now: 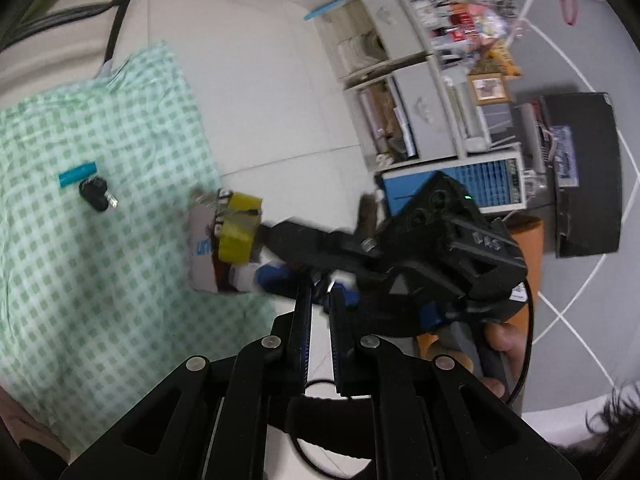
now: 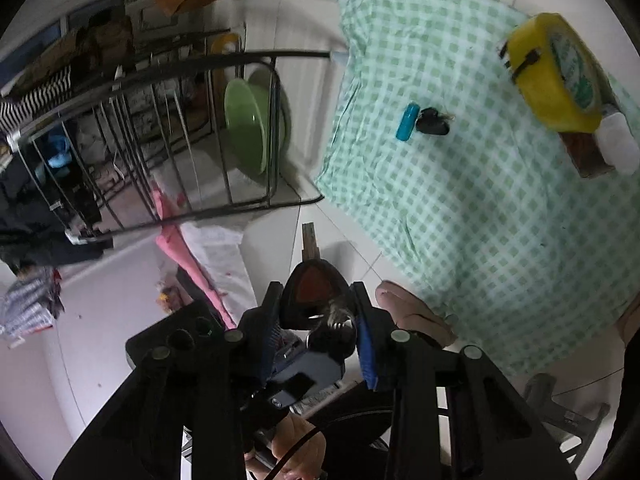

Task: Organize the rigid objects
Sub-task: 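Hold out the car key with the left gripper while the right gripper grasps it, then carry the car key over the box with the right gripper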

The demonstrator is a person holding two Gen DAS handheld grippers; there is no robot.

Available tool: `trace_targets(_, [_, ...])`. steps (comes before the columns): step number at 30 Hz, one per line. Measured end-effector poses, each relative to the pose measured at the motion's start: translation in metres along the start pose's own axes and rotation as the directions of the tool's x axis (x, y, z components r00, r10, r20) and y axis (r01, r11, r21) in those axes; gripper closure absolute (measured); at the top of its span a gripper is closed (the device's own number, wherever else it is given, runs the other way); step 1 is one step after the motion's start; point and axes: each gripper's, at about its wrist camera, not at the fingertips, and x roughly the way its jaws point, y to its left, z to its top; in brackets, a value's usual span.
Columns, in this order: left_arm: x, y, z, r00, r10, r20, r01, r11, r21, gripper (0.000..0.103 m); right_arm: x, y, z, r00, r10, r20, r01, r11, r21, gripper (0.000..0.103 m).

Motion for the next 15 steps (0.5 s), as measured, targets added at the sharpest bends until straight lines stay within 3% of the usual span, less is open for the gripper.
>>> trace_targets(3, [0.0,0.011,0.01,0.997,0.074,-0.033,-0.077,0.992,-0.097,0.097,-0.023,-0.007,0.013,0.996,-0.014,0.088,0.012,1.0,0.025,0.068])
trace_targets(5, [-0.008,0.031,0.012,0.999,0.046,-0.02,-0.049,0.976,-0.21,0.095,-0.045,-0.013,0.024,0.987,-0.037,0.158,0.03,0.999,0.045,0.068])
trace_targets(7, [-0.014,0.058,0.009,1.0,0.016,0.01,-0.011,0.932,-0.363,0.089,-0.062,-0.026,0.033,0.979,-0.059,0.195,0.042,0.995,0.093,0.068])
trace_targets(9, [-0.021,0.094,0.0,0.999,-0.005,0.035,0.022,0.85,-0.527,0.086,-0.073,-0.041,0.04,0.972,-0.097,0.216,0.066,0.987,0.146,0.068])
trace_targets(11, [-0.023,0.114,-0.01,0.999,-0.003,0.038,0.025,0.791,-0.611,0.086,-0.081,-0.058,0.045,0.962,-0.141,0.232,0.096,0.976,0.195,0.068])
trace_targets(13, [-0.025,0.126,-0.015,0.999,0.015,0.034,0.011,0.763,-0.646,0.086,-0.083,-0.075,0.05,0.954,-0.19,0.234,0.131,0.961,0.244,0.068])
trace_targets(15, [-0.022,0.127,-0.015,1.0,0.008,0.028,0.012,0.76,-0.65,0.086,-0.081,-0.088,0.055,0.948,-0.221,0.228,0.154,0.948,0.278,0.068])
